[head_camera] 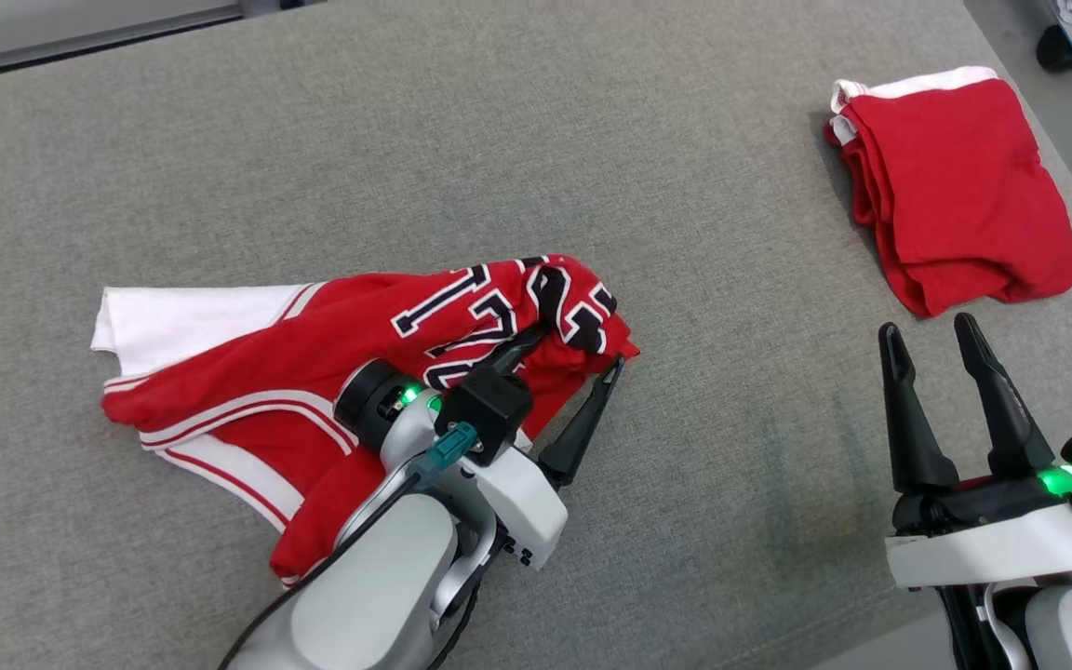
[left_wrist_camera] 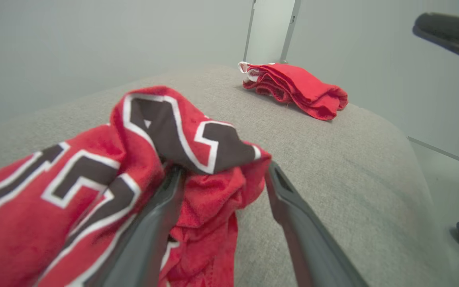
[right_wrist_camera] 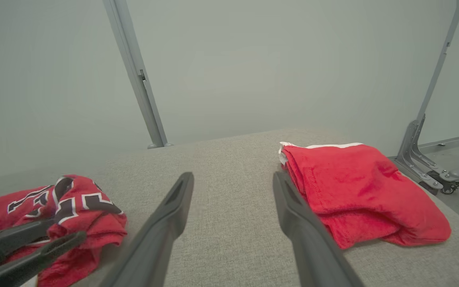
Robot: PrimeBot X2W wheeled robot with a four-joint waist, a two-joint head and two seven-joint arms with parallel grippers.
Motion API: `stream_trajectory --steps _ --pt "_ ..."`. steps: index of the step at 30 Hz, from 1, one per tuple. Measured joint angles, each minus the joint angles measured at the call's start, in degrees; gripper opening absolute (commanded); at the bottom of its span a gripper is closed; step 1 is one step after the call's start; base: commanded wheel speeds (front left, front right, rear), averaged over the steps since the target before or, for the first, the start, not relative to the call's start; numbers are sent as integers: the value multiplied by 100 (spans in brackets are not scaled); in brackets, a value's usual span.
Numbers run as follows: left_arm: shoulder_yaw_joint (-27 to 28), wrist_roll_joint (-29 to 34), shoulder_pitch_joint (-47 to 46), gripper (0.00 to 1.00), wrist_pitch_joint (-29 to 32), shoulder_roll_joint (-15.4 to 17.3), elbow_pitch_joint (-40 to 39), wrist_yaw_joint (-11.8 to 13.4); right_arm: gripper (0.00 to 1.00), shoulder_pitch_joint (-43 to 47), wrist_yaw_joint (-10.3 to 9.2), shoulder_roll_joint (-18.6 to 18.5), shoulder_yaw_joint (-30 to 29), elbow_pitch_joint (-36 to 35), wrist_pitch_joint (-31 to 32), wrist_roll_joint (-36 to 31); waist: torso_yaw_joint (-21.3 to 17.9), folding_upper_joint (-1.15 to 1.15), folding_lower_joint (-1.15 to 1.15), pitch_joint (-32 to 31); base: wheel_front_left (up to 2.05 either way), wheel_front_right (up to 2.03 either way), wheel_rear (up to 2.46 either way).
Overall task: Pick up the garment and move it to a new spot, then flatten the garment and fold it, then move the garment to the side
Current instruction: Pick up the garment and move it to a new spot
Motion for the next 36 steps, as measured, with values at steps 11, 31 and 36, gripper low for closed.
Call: stream_trajectory --steps 11,31,36 --pt "770 -229 760 100 -456 358 -1036 806 100 174 0 -272 -70 -58 281 -138 564 0 0 -752 0 0 0" --pt "2804 -1051 3276 100 -398 1518 -2539 1063 100 742 0 -488 -49 -13 783 -200 1489 0 0 -2087 0 0 0" --pt "2786 -996 3617 100 -301 1591 -2784 1212 100 1009 0 -479 -66 -45 857 -192 1465 0 0 -2273 0 0 0"
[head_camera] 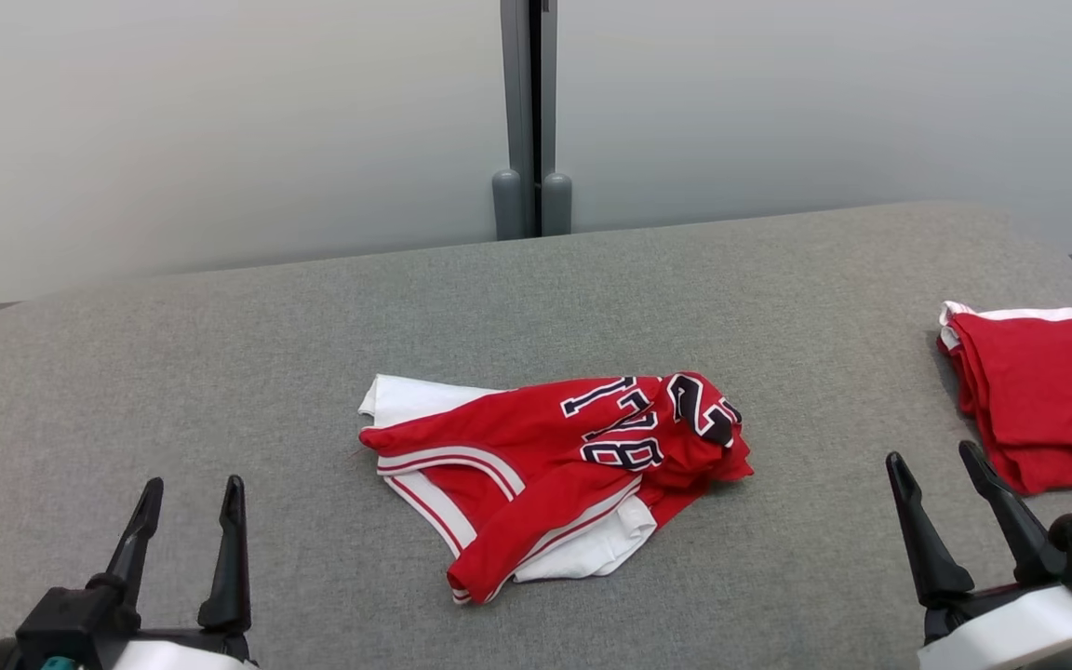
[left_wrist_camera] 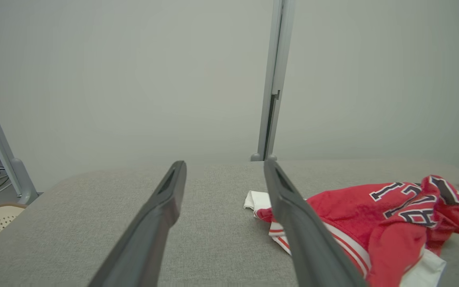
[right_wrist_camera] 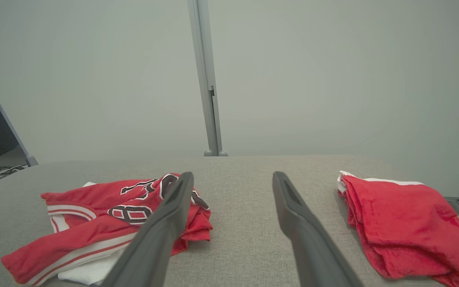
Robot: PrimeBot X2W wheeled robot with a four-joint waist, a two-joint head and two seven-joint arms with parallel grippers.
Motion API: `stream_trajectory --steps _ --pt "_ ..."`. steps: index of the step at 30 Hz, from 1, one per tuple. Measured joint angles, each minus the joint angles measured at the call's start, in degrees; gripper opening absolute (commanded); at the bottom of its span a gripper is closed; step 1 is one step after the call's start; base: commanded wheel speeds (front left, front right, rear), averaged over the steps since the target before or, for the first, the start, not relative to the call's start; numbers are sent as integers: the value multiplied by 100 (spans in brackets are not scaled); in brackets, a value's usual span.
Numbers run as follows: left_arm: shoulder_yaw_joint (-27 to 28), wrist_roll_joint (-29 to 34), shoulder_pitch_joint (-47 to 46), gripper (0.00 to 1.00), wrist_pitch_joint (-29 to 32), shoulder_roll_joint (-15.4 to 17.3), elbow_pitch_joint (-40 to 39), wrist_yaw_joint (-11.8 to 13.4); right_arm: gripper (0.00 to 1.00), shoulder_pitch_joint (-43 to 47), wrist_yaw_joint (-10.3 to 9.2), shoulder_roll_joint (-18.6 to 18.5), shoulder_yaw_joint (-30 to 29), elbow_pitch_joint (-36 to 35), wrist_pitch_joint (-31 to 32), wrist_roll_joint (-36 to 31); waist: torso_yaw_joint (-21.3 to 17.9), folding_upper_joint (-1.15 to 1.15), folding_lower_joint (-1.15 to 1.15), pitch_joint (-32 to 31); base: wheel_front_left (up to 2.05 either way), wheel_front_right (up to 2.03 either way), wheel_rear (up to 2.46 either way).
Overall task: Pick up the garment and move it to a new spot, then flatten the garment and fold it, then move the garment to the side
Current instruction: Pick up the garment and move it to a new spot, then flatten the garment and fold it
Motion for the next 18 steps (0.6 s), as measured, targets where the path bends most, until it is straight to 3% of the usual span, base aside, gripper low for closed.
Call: stream_trajectory --steps 18 --pt "-109 123 334 100 303 134 -435 244 100 297 0 88 -220 -367 176 -62 32 0 0 -120 0 0 0"
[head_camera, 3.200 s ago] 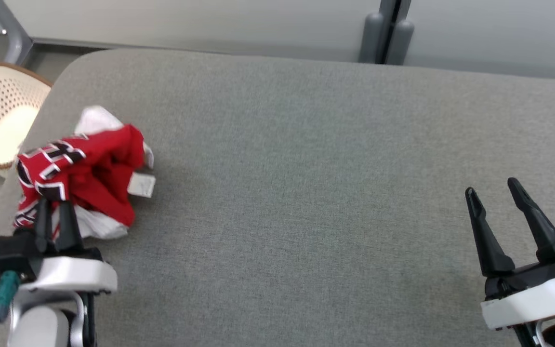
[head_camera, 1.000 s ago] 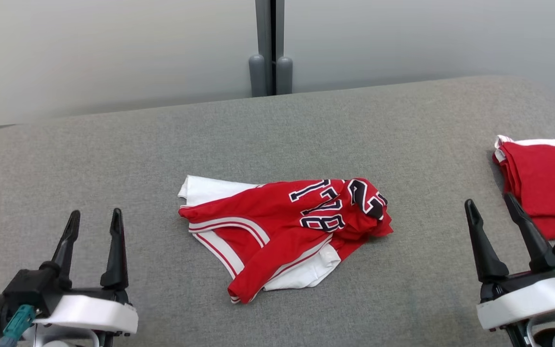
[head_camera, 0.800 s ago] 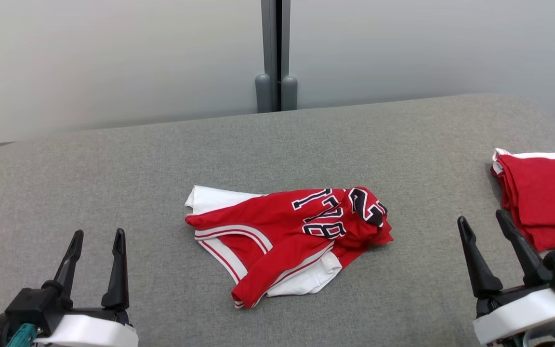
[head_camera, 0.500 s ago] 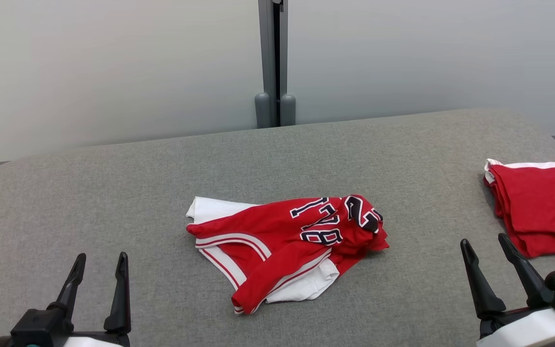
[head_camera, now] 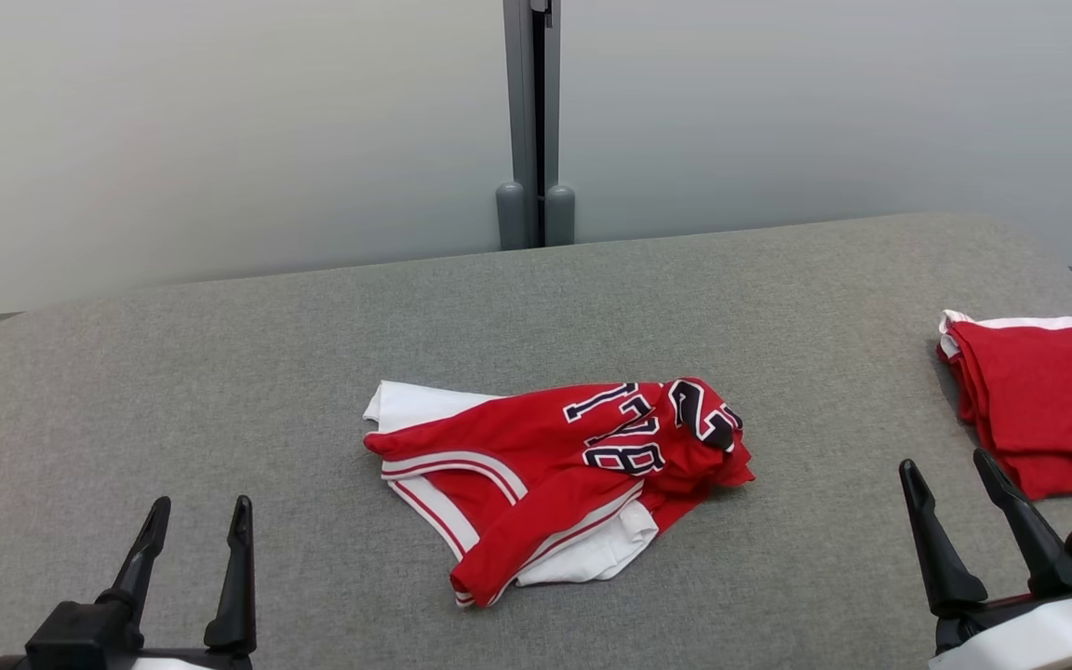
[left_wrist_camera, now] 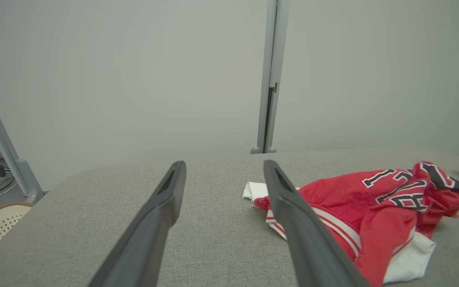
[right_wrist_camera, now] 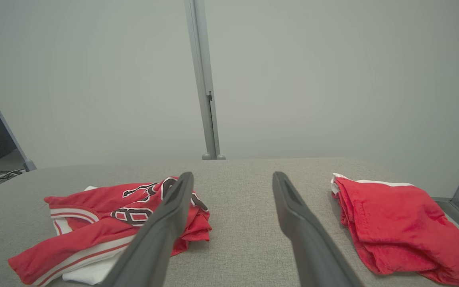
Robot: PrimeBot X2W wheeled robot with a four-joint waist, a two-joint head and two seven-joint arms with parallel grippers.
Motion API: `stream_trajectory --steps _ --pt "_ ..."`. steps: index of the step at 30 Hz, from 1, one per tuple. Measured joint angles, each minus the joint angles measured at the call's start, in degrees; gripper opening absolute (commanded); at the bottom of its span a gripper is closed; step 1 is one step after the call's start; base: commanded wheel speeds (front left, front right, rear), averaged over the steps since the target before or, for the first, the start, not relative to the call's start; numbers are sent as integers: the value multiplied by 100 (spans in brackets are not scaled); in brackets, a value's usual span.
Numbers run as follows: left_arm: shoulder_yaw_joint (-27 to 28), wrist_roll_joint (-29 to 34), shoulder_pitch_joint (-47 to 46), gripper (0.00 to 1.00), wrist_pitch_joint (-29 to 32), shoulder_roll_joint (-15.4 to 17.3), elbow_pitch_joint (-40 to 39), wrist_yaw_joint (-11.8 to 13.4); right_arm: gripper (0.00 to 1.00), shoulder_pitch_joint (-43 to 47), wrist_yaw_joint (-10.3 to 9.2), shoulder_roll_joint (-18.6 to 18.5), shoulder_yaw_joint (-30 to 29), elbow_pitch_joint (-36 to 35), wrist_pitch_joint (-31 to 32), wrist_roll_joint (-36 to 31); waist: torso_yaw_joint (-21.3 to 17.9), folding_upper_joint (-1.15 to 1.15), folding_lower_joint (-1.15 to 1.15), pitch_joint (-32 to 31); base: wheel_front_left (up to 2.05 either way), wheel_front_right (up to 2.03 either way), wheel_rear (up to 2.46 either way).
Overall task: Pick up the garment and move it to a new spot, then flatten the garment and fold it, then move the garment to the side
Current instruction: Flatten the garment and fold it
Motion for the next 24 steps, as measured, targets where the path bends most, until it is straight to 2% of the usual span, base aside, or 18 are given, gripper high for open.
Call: stream_trajectory --steps 12,16,19,24 --pt "-101 55 -23 100 93 27 -146 70 100 -3 0 15 4 4 3 2 91 0 0 85 0 0 0" --pt "-321 212 -178 100 192 15 -236 74 100 -16 -1 16 -7 -12 4 11 175 0 0 211 0 0 0" --pt "-709 361 -380 100 390 -78 -281 -55 100 -104 -1 13 -26 -101 0 20 213 0 0 398 0 0 0" --pt "-1506 433 -856 100 708 -488 110 -490 100 -257 0 12 -41 -138 -31 41 217 0 0 814 0 0 0"
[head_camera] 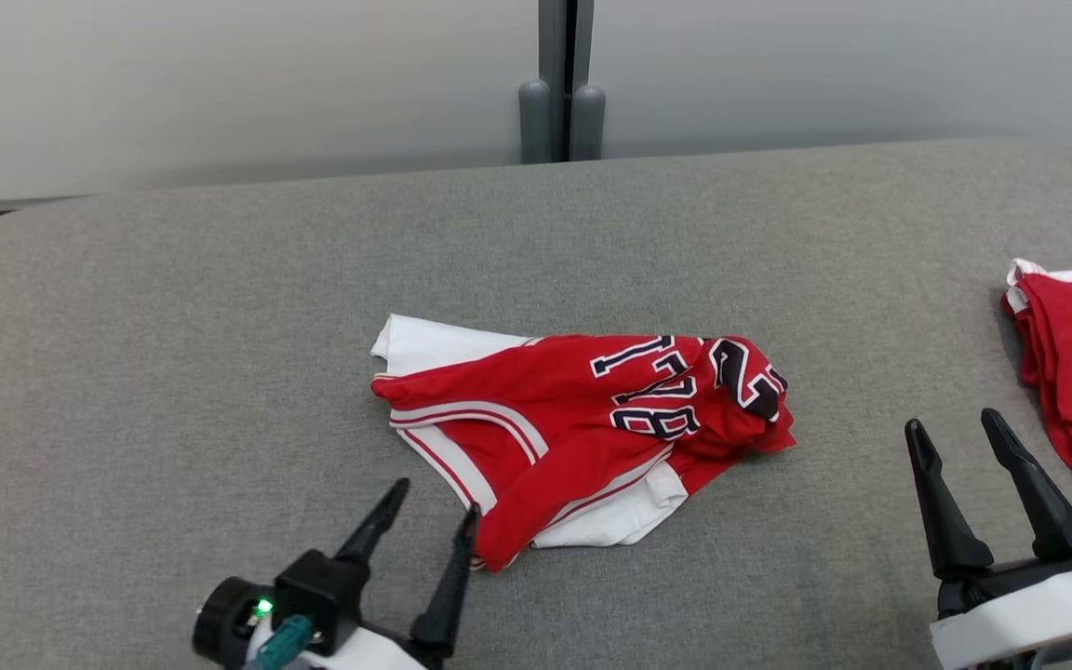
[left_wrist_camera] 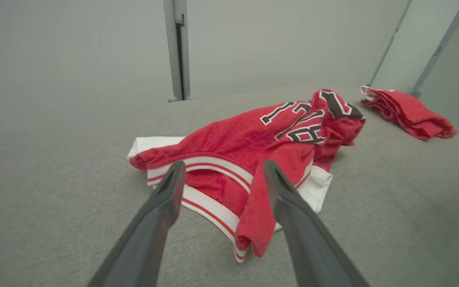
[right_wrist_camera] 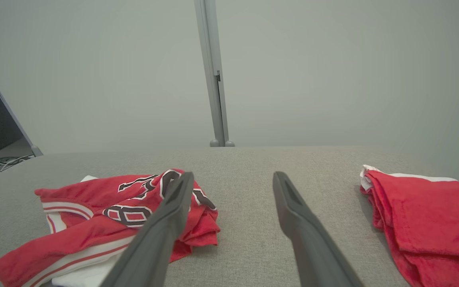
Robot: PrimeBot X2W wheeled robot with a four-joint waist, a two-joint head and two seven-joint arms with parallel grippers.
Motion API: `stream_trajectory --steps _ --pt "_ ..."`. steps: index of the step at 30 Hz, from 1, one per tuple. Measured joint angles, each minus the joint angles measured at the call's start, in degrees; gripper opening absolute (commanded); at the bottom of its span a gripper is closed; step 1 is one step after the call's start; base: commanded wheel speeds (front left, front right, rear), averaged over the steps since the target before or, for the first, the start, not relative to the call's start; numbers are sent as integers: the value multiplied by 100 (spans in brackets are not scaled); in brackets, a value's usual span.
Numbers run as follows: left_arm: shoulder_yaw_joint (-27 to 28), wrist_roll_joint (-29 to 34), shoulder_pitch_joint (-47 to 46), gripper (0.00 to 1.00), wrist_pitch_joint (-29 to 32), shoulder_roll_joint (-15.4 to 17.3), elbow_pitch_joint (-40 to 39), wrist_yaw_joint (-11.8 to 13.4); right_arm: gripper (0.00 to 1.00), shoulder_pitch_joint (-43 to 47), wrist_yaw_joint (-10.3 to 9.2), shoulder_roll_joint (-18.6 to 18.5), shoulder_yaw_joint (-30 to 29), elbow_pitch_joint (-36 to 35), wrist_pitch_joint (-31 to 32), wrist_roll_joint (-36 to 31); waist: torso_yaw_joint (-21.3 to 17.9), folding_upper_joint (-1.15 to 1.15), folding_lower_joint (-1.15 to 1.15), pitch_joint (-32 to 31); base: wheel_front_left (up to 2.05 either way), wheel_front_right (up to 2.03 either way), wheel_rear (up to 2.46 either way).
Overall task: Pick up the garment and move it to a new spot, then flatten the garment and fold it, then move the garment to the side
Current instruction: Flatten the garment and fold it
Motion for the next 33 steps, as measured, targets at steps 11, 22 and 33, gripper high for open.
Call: stream_trajectory --steps 11,22,33 --pt "-325 -187 -774 0 -66 -391 1863 -580 100 -294 -1 42 49 166 -221 74 -294 0 0 569 0 0 0" --pt "142 -218 -1507 0 -744 -233 1954 -514 100 -405 -1 79 2 288 -348 154 -413 0 0 669 0 0 0" --pt "639 -477 -3023 37 -265 -91 3034 -545 100 -658 0 137 84 359 -456 230 -631 0 0 973 0 0 0"
